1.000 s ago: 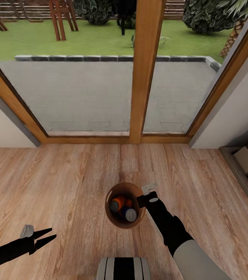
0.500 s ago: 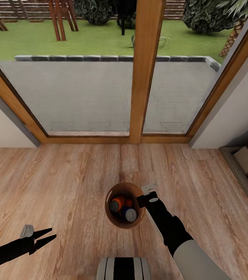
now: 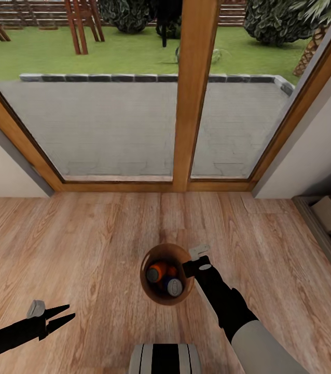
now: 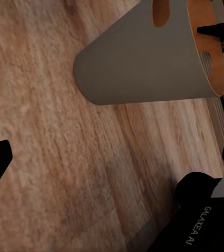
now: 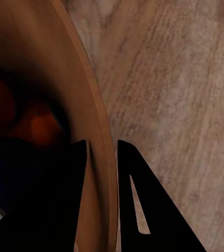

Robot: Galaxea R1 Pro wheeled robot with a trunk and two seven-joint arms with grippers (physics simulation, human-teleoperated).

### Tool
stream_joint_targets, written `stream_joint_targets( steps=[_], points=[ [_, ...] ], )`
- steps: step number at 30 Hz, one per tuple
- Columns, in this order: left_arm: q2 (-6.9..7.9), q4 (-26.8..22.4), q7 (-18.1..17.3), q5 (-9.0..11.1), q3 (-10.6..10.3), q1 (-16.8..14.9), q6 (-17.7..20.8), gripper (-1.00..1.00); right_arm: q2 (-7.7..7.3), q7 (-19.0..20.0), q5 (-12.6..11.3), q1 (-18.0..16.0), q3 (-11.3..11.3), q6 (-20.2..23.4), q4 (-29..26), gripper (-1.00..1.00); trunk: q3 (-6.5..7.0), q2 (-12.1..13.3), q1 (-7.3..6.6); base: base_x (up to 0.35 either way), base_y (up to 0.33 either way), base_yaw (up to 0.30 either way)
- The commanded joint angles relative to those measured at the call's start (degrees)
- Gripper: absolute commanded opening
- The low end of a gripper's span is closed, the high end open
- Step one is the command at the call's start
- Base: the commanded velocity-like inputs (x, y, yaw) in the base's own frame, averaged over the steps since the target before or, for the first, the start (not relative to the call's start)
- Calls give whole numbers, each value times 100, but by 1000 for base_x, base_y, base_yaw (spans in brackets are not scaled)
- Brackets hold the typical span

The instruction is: Put the three can of soda from the living room inside the tash can in the kitchen.

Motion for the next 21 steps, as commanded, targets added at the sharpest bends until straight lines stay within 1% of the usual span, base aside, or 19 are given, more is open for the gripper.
stream_joint_targets(
  steps=[1,18,20,21],
  points=[
    [-1,2,0,-1,-1,-4,-1,100,1,-1,-8,4,-1,-75,-12,-100,-1,0,187,0,0,0],
    [-1,2,-2,-2,-1,0,-1,100,1,-1,-8,5,-1,-75,-12,-100,-1,0,187,0,0,0],
    [-1,2,-2,-1,-1,-3,-1,100,1,-1,-8,5,-1,-75,-12,-100,-37,-80,231,0,0,0],
    [-1,2,-3,0,-1,-2,-2,100,1,-1,-8,5,-1,-75,-12,-100,-37,-80,231,0,0,0]
  ],
)
